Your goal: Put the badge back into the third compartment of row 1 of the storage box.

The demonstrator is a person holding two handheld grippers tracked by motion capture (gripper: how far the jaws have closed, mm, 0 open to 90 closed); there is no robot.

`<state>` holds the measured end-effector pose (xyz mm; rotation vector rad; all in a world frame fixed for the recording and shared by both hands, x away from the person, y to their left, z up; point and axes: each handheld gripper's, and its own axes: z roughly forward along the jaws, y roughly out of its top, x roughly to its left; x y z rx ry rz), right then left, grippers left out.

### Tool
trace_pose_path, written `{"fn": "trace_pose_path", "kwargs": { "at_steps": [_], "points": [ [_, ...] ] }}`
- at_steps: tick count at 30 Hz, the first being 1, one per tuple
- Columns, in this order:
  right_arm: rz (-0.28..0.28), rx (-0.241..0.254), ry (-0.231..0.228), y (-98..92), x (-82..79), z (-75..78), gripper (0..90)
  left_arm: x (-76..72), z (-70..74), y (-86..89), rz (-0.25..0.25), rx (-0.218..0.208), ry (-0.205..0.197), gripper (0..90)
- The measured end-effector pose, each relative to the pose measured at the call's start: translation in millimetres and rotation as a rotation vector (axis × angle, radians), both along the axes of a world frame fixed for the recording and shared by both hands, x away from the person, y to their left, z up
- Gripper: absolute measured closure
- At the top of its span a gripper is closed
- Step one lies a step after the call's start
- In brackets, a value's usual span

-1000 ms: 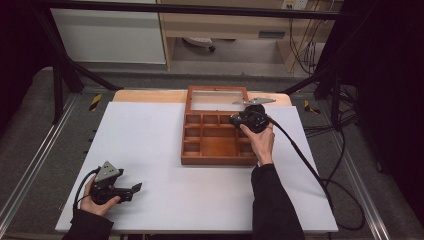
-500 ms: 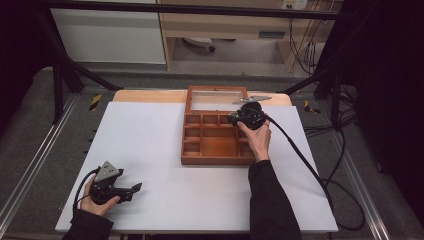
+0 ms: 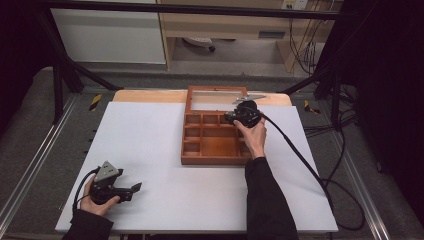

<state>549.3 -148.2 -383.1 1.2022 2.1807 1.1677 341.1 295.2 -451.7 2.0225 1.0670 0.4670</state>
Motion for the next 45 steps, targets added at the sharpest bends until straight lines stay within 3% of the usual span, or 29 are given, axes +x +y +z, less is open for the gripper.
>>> {"fn": "trace_pose_path", "kwargs": {
  "at_steps": [21, 45],
  "points": [
    [-0.006, -0.029, 0.024, 9.5, 13.1, -15.6, 47.6, -0.1, 0.1, 0.1, -0.001, 0.001, 0.001, 9.8],
    [-0.004, -0.046, 0.058, 13.3, 14.7, -28.5, 47.4, -0.2, 0.3, 0.2, -0.001, -0.001, 0.0, 9.8]
  ]
}}
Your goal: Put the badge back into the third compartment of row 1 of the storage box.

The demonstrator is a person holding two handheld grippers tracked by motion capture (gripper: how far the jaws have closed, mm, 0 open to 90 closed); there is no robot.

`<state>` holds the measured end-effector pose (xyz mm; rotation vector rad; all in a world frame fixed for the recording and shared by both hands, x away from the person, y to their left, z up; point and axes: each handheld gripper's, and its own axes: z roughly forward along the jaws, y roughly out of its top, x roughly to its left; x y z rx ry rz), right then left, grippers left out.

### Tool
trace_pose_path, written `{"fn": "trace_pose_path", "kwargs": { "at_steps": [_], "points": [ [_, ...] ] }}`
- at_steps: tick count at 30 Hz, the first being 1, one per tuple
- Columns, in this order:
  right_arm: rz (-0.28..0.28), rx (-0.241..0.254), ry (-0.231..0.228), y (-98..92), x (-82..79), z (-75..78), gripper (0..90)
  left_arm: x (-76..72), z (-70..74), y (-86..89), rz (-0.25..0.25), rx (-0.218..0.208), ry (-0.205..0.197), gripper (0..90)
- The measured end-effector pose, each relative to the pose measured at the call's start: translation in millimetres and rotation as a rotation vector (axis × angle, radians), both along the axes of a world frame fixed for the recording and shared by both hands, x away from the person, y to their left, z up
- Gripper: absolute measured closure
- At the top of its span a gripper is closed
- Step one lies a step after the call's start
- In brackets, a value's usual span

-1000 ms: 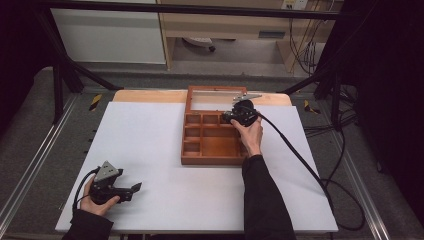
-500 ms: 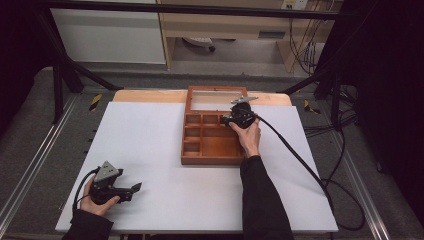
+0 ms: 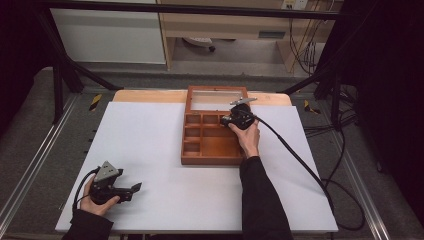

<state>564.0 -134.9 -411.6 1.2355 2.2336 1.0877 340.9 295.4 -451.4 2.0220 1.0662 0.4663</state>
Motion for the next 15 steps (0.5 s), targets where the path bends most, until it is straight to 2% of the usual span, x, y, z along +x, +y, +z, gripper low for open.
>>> {"fn": "trace_pose_path", "kwargs": {
  "at_steps": [10, 15],
  "points": [
    [-0.001, 0.003, -0.005, -0.5, -1.1, 2.4, 41.2, -0.1, 0.4, 0.0, 0.0, 0.0, -0.001, 9.8],
    [0.007, 0.01, -0.018, -1.0, -6.3, 9.9, 34.9, 0.1, 0.2, 0.2, 0.0, 0.0, 0.0, 9.8]
  ]
}}
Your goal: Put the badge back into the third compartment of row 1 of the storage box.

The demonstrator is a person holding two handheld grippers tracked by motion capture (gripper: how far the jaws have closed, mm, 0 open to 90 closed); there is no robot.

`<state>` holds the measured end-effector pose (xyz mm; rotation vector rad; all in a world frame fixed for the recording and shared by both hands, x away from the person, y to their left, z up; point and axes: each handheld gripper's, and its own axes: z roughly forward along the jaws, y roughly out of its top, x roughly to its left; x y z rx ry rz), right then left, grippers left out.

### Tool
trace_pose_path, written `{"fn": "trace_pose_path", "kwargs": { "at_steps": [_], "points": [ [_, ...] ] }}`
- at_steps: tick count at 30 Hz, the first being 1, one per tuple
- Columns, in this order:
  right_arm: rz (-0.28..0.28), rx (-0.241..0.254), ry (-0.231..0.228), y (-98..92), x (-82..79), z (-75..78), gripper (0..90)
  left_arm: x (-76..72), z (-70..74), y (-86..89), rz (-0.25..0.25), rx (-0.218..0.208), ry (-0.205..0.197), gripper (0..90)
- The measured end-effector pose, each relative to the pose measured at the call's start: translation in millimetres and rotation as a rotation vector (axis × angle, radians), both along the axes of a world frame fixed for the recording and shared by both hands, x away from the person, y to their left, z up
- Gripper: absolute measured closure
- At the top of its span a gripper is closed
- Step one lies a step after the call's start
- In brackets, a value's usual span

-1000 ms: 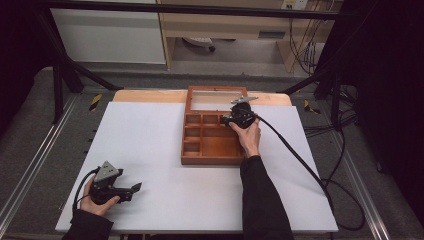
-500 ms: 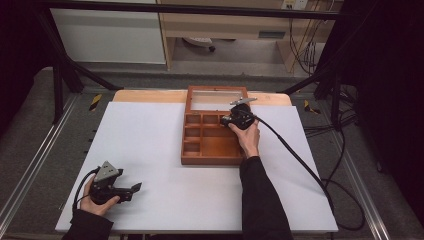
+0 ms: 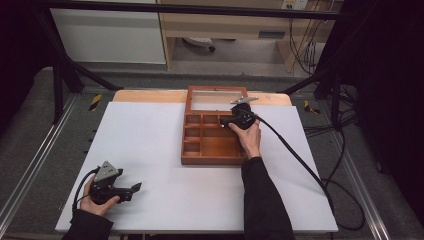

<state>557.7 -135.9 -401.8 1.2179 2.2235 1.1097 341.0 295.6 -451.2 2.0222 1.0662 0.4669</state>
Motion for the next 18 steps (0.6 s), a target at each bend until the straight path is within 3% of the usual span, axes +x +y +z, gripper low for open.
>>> {"fn": "trace_pose_path", "kwargs": {
  "at_steps": [7, 12, 18],
  "points": [
    [0.035, 0.012, 0.003, -4.4, -19.1, 16.5, 21.1, 0.0, -0.1, -0.3, 0.002, 0.003, 0.001, 9.8],
    [0.057, -0.007, 0.009, -6.2, -29.5, 22.5, 16.7, -0.1, 0.2, -0.9, -0.001, 0.005, 0.001, 9.8],
    [0.06, 0.005, -0.005, -14.5, -47.0, 31.3, 10.9, 0.1, 0.0, -0.7, 0.0, 0.006, 0.003, 9.7]
  ]
}}
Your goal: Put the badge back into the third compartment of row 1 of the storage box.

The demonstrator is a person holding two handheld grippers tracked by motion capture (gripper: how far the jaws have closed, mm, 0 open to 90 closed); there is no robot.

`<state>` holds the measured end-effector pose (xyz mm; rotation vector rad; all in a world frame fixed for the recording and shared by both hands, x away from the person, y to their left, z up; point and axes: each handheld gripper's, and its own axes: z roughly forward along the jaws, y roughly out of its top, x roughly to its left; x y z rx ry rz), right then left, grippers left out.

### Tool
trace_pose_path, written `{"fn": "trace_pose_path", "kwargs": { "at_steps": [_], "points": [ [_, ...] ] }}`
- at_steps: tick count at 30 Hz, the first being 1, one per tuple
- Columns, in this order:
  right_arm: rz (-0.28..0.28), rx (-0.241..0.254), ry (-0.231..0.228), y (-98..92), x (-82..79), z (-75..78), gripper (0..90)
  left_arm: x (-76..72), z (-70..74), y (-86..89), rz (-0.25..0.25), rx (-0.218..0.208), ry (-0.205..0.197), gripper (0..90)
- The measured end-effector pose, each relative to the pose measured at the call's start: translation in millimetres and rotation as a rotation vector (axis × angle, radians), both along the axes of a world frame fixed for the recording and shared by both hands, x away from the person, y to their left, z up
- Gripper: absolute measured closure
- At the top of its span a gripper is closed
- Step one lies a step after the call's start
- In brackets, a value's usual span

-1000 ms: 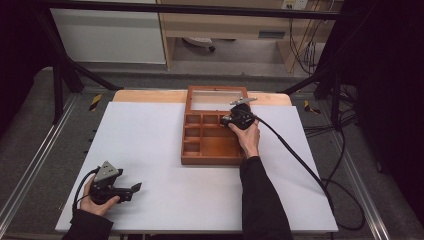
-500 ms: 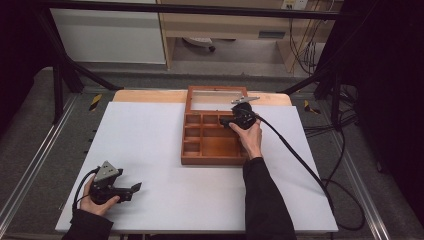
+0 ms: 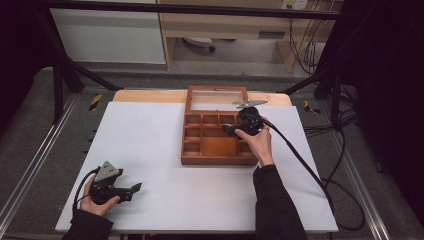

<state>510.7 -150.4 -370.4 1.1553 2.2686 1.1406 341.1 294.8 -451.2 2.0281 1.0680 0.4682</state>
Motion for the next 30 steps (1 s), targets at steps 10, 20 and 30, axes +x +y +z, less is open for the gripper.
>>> {"fn": "trace_pose_path", "kwargs": {
  "at_steps": [10, 20, 30],
  "points": [
    [0.025, -0.007, -0.001, -17.5, -28.4, 7.0, 2.1, 0.1, -0.2, -0.5, 0.0, 0.002, 0.003, 9.2],
    [0.034, 0.023, 0.006, -39.8, -62.2, 0.4, 1.0, -0.1, -0.2, -1.5, -0.003, 0.004, 0.006, 8.4],
    [0.043, 0.044, 0.023, -63.9, -94.7, -17.5, 0.9, -0.1, -0.4, -2.7, -0.006, 0.004, 0.008, 7.7]
  ]
}}
